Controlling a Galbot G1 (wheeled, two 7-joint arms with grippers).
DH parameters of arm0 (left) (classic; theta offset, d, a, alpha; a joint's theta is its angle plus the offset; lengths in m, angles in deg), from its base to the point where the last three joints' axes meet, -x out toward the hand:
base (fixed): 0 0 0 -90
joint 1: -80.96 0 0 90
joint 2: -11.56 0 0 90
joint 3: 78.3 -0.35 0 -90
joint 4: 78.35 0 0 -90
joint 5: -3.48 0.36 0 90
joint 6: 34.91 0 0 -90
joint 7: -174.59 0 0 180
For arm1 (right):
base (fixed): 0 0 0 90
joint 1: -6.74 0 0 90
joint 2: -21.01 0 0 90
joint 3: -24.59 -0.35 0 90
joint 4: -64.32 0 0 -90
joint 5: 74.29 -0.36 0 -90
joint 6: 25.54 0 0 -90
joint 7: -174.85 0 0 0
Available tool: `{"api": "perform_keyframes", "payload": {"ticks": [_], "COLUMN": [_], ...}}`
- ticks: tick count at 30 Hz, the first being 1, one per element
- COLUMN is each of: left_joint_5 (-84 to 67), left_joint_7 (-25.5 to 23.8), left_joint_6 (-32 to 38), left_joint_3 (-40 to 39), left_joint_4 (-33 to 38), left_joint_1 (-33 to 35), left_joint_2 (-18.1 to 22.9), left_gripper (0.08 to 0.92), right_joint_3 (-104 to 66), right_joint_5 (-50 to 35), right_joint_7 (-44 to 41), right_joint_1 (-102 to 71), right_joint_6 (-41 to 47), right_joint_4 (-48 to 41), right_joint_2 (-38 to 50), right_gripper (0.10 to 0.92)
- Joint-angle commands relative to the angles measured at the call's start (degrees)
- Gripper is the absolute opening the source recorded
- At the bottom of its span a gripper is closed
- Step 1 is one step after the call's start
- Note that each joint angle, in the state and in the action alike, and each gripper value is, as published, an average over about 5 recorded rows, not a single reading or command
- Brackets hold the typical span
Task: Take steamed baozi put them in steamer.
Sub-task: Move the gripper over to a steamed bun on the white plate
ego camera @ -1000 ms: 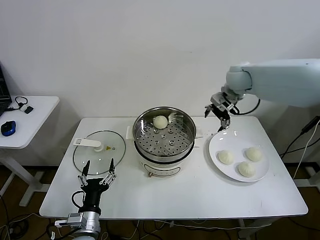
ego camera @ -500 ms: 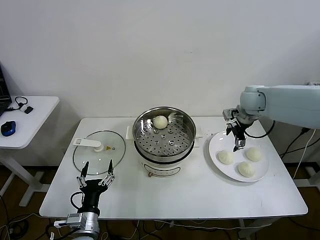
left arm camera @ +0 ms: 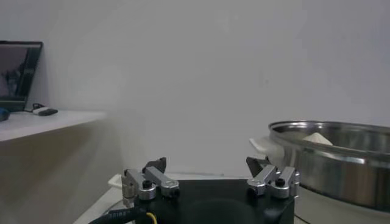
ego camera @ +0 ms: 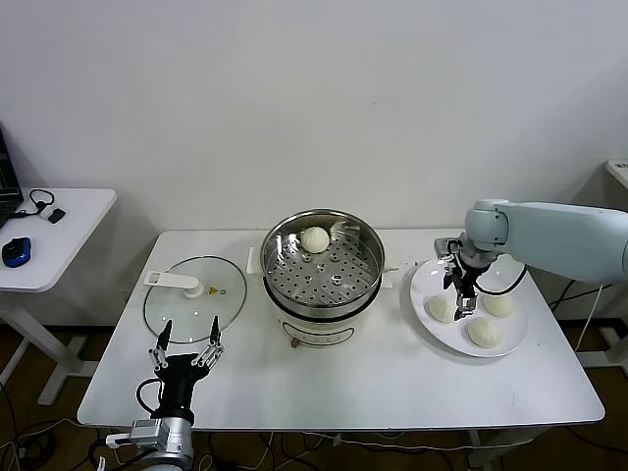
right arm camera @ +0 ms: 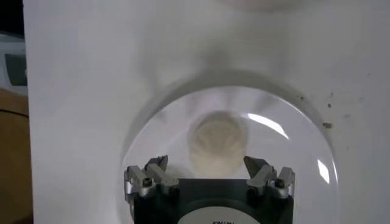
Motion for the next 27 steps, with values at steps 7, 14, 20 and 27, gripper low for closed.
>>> {"api": "perform_keyframes", "payload": {"ticks": [7, 14, 20, 27], "left_joint_5": [0.5, 0.5, 0.5, 0.4], "left_joint_7": [0.0, 0.0, 0.0, 0.0], "left_joint_6": [0.2, 0.2, 0.2, 0.1], "left_joint_3": [0.0, -0.1, -0.1, 0.2], "left_joint_4": [-0.4, -0.2, -0.1, 0.0], "left_joint_1": [0.0, 0.0, 0.1, 0.1], "left_joint_2": [1.6, 1.7, 1.7, 1.6], "left_gripper": [0.823, 0.823, 0.823, 0.823], "right_joint_3": [-7.7, -8.7, -8.8, -8.5], "right_joint_5": [3.6, 4.4, 4.6, 5.0], "right_joint_7": [-0.8, -0.9, -1.1, -1.3], "right_joint_1": [-8.1, -8.6, -8.8, -8.8], "right_joint_6": [-3.2, -3.4, -3.2, -2.9], "right_joint_4": [-8.5, -9.3, -9.4, -8.9], "right_joint_2": [-0.6, -1.2, -2.0, -2.3], "right_gripper": [0.823, 0.823, 0.823, 0.822]}}
